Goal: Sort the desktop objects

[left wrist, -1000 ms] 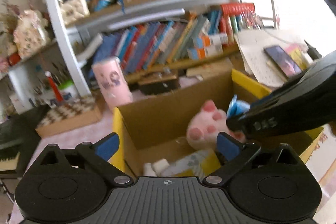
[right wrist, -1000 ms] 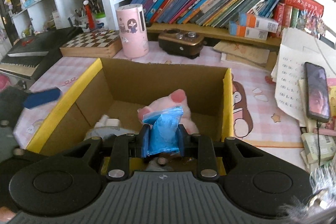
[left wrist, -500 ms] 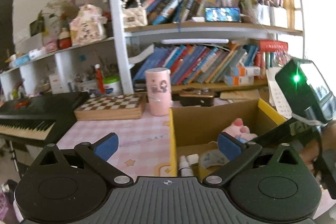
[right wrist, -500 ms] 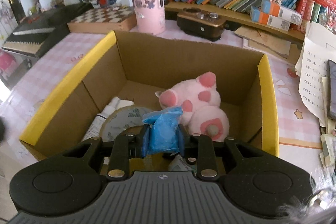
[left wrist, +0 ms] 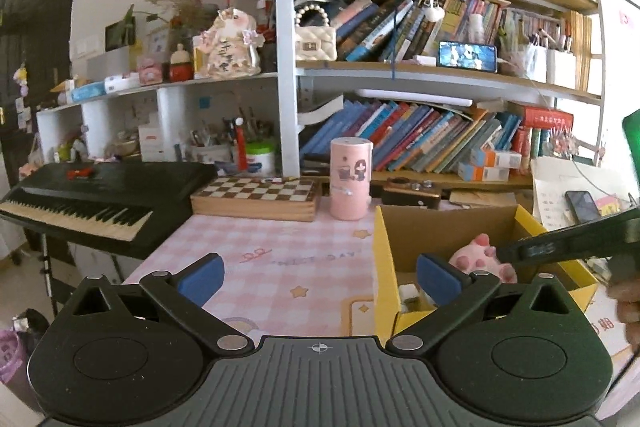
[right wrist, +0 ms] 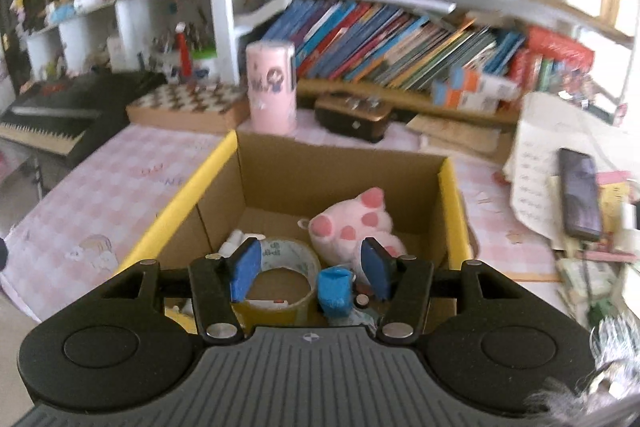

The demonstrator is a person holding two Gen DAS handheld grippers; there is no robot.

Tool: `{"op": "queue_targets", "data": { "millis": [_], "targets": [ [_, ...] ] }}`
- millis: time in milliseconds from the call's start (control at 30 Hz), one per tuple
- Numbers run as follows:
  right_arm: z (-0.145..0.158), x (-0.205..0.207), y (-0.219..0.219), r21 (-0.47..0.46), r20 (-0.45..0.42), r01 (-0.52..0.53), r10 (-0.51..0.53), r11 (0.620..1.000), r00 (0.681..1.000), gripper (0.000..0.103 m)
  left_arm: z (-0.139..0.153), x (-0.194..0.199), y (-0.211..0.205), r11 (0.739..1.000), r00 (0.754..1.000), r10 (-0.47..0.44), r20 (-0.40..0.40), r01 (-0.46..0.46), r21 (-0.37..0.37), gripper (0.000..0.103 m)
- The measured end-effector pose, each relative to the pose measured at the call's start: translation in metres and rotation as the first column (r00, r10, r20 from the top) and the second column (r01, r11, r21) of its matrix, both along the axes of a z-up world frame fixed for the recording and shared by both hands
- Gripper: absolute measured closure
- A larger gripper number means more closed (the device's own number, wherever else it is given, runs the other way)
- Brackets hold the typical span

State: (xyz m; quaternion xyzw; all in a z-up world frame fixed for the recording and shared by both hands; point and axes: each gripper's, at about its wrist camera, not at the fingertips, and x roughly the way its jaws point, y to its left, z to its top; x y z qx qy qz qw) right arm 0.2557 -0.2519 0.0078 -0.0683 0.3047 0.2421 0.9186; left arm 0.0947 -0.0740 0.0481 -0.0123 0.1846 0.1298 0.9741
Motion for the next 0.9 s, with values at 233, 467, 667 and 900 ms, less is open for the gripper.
{"op": "queue_targets", "data": {
  "millis": [233,467,667,900],
  "targets": [
    [0.017,-0.063,-0.018,0.060,0.094,0.163,-0.168,0.985,0.981,0.031,0.000,-0.033,0.014,1.000,1.000,0.016,0.006,-0.016,0.000,0.000],
    [0.009,-0.133,-0.024,0.071,0.126,0.225,-0.233,0.972,0.964,0.028,-0.010,-0.066,0.023,1.000,1.000,0.018,-0.017,-0.018,0.019,0.000],
    [-0.006,-0.184,-0.024,0.058,0.102,0.249,-0.253,0.967,0.962,0.028,-0.020,-0.098,0.027,1.000,0.999,0.007,-0.039,-0.007,0.004,0.000],
    [-0.024,-0.235,-0.021,0.046,0.093,0.258,-0.262,0.965,0.961,0.023,-0.035,-0.128,0.021,1.000,0.997,0.003,-0.075,-0.005,-0.025,0.000]
  ]
}}
